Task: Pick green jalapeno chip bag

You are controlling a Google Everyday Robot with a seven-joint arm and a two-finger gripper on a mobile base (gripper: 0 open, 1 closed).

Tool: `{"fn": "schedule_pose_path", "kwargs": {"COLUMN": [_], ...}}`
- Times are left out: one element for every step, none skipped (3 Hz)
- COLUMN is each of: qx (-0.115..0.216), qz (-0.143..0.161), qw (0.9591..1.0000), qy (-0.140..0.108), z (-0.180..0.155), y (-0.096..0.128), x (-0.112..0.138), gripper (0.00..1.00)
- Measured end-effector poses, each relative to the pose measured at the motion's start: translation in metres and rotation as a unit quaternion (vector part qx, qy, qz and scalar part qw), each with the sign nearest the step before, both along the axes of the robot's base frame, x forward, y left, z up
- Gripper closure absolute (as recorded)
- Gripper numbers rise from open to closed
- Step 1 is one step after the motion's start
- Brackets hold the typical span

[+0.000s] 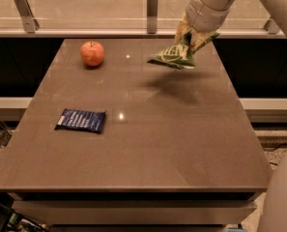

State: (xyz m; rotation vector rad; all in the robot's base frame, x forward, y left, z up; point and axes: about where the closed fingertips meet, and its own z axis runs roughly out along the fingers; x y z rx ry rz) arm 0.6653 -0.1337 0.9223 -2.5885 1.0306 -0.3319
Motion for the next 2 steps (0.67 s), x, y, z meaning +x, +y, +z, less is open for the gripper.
{"fn": "schedule_pose_path", "kwargs": {"qx": [0.002,0.002], "qz": [-0.005,-0.005], "qw": [0.9999,0.9999], "qy": [-0.011,-0.011], "z": [0.042,0.042], "y": [-0.0078,-0.0077], "x": [-0.008,-0.0079], "gripper": [1.0,1.0]}}
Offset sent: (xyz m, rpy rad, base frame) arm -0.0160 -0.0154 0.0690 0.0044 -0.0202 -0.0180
